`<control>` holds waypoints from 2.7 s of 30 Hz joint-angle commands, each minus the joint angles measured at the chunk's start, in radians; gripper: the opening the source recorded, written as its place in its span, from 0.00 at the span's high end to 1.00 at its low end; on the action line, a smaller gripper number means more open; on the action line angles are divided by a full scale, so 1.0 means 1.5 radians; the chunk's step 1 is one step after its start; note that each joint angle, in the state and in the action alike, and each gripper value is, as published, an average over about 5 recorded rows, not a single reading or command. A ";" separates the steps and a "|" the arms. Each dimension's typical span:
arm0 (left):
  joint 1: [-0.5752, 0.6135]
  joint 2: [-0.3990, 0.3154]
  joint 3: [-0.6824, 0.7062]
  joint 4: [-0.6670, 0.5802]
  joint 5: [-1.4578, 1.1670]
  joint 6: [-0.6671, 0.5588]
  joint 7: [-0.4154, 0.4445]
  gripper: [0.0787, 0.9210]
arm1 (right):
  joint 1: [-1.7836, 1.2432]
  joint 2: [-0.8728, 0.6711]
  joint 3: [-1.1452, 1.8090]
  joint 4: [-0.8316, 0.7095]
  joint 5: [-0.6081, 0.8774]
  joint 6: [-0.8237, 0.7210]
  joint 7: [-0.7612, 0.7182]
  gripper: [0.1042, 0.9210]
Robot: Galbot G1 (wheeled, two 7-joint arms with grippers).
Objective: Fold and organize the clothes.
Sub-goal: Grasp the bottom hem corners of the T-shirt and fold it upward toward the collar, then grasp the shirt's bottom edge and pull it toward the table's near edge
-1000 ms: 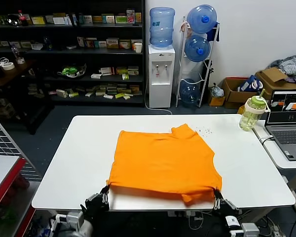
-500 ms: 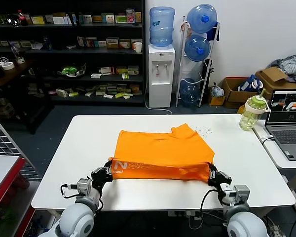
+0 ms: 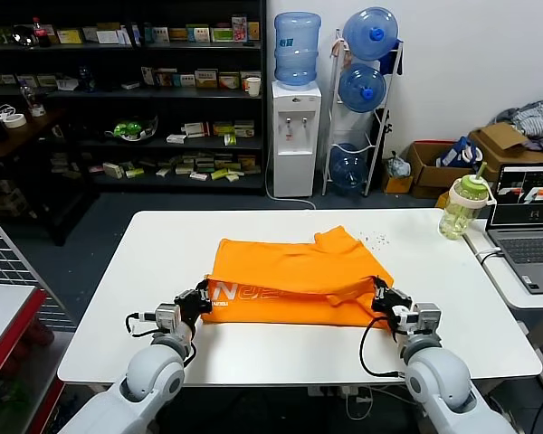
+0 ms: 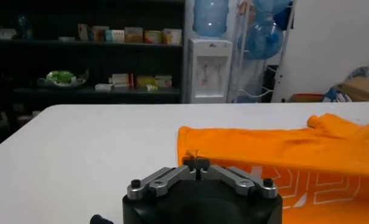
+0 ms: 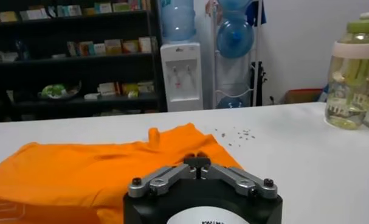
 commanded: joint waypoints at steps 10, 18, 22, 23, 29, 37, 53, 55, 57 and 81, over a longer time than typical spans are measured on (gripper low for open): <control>0.102 0.015 -0.042 -0.049 0.006 0.044 -0.004 0.61 | -0.043 -0.014 0.039 -0.005 -0.023 0.055 -0.088 0.55; 0.184 -0.006 -0.065 -0.085 0.030 0.029 0.012 0.33 | -0.194 -0.049 0.112 0.032 -0.046 0.043 -0.158 0.26; 0.173 -0.022 -0.063 -0.069 0.034 0.017 0.020 0.20 | -0.204 -0.043 0.118 0.031 -0.053 0.034 -0.165 0.15; 0.169 -0.025 -0.062 -0.066 0.034 0.016 0.021 0.18 | -0.203 -0.042 0.119 0.029 -0.054 0.031 -0.165 0.14; 0.143 -0.035 -0.058 -0.045 0.035 0.000 0.027 0.12 | -0.190 -0.036 0.120 0.010 -0.045 0.013 -0.157 0.12; 0.115 -0.052 -0.060 -0.002 0.051 -0.011 0.032 0.12 | -0.170 -0.022 0.111 -0.013 -0.032 -0.006 -0.142 0.12; 0.103 -0.056 -0.050 0.018 0.066 -0.011 0.030 0.30 | -0.149 -0.019 0.099 -0.024 -0.006 -0.024 -0.125 0.46; 0.102 -0.056 -0.048 0.018 0.067 -0.011 0.029 0.37 | -0.150 -0.020 0.100 -0.022 -0.005 -0.024 -0.125 0.54; 0.101 -0.057 -0.047 0.019 0.068 -0.011 0.029 0.44 | -0.152 -0.022 0.101 -0.020 -0.005 -0.024 -0.124 0.61; 0.237 0.030 -0.084 -0.219 -0.037 0.021 -0.043 0.98 | -0.324 -0.066 0.212 0.152 0.104 -0.055 -0.072 0.98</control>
